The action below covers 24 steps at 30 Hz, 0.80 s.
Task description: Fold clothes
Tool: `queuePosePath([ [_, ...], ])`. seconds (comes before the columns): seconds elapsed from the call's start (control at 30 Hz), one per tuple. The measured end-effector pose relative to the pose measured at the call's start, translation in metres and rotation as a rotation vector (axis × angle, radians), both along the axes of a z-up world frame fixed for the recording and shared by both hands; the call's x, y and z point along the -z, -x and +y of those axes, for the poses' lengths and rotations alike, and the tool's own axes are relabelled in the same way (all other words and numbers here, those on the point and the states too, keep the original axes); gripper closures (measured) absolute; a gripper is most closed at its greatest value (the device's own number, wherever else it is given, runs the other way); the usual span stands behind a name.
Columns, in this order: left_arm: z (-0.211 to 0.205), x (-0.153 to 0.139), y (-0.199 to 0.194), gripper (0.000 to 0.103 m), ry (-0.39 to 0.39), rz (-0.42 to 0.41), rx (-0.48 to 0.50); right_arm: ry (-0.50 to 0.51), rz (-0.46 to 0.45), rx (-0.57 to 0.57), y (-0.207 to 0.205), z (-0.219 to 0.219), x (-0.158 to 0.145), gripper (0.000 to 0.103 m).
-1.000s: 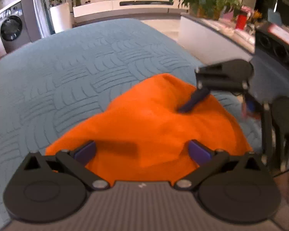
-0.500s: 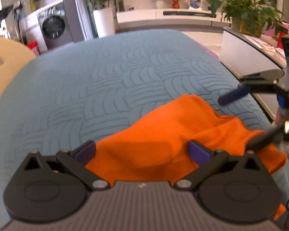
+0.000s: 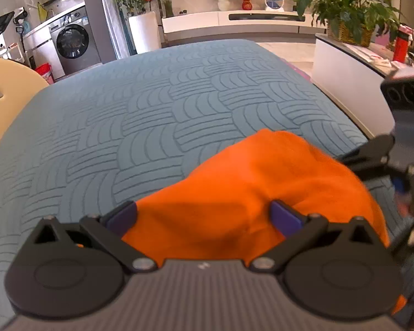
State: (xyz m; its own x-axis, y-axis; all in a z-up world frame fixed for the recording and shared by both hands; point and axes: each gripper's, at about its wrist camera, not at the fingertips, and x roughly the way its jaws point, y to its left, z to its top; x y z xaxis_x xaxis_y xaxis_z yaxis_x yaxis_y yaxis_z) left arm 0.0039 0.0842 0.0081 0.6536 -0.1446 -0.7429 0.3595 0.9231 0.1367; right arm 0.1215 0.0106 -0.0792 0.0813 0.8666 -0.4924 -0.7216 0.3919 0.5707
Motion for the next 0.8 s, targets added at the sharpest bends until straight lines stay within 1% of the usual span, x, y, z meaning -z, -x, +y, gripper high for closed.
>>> queuePosePath([
  [0.03, 0.001, -0.001, -0.001, 0.0, 0.002, -0.005, -0.009, 0.021, -0.046, 0.007, 0.006, 0.005, -0.006, 0.01],
  [0.07, 0.003, -0.003, -0.001, 0.0, 0.007, -0.012, -0.019, 0.034, -0.09, 0.015, 0.009, 0.005, -0.013, 0.032],
  [0.1, 0.007, -0.008, -0.002, 0.0, 0.029, -0.022, -0.034, 0.046, -0.135, 0.022, 0.012, 0.003, -0.02, 0.052],
  [0.13, 0.012, -0.01, -0.004, 0.0, 0.052, -0.015, -0.046, 0.059, -0.179, 0.03, 0.014, 0.002, -0.026, 0.059],
  [0.2, 0.019, -0.013, -0.005, 0.0, 0.091, 0.018, -0.063, 0.096, -0.277, 0.043, 0.022, 0.002, -0.038, 0.063],
  [0.23, 0.026, -0.014, -0.009, 0.0, 0.13, 0.066, -0.075, 0.126, -0.332, 0.048, 0.025, 0.003, -0.041, 0.064],
  [0.3, 0.045, -0.011, -0.015, 0.0, 0.229, 0.221, -0.081, 0.176, -0.414, 0.079, 0.026, 0.002, -0.048, 0.065],
  [0.4, 0.061, -0.016, -0.012, 0.0, 0.304, 0.302, -0.042, 0.231, -0.496, 0.159, 0.023, -0.007, -0.053, 0.066],
  [0.43, 0.062, -0.016, -0.012, 0.0, 0.308, 0.314, -0.029, 0.232, -0.492, 0.174, 0.019, -0.013, -0.055, 0.066],
  [0.47, 0.062, -0.015, -0.01, 0.0, 0.303, 0.344, 0.005, 0.201, -0.418, 0.184, 0.008, -0.024, -0.049, 0.062],
  [0.5, 0.057, -0.012, -0.009, 0.0, 0.265, 0.363, 0.032, 0.173, -0.36, 0.182, 0.001, -0.03, -0.041, 0.055],
  [0.53, 0.054, -0.008, -0.009, 0.0, 0.239, 0.369, 0.039, 0.163, -0.34, 0.182, -0.002, -0.033, -0.038, 0.052],
  [0.57, 0.044, 0.0, -0.008, 0.0, 0.168, 0.383, 0.06, 0.146, -0.284, 0.18, -0.006, -0.039, -0.035, 0.047],
  [0.6, 0.036, 0.007, -0.007, 0.0, 0.116, 0.386, 0.072, 0.126, -0.224, 0.179, -0.011, -0.045, -0.032, 0.043],
  [0.63, 0.033, 0.008, -0.007, 0.0, 0.101, 0.385, 0.07, 0.126, -0.212, 0.177, -0.011, -0.045, -0.034, 0.042],
  [0.7, 0.028, 0.009, -0.007, 0.0, 0.079, 0.383, 0.063, 0.176, -0.264, 0.164, 0.003, -0.054, -0.057, 0.04],
  [0.73, 0.026, 0.008, -0.006, 0.0, 0.072, 0.383, 0.059, 0.192, -0.285, 0.168, 0.01, -0.055, -0.065, 0.038],
  [0.77, 0.026, 0.008, -0.006, 0.0, 0.071, 0.382, 0.059, 0.231, -0.34, 0.178, 0.024, -0.055, -0.076, 0.03],
  [0.8, 0.025, 0.009, -0.007, 0.0, 0.072, 0.382, 0.057, 0.273, -0.399, 0.19, 0.038, -0.055, -0.087, 0.02],
])
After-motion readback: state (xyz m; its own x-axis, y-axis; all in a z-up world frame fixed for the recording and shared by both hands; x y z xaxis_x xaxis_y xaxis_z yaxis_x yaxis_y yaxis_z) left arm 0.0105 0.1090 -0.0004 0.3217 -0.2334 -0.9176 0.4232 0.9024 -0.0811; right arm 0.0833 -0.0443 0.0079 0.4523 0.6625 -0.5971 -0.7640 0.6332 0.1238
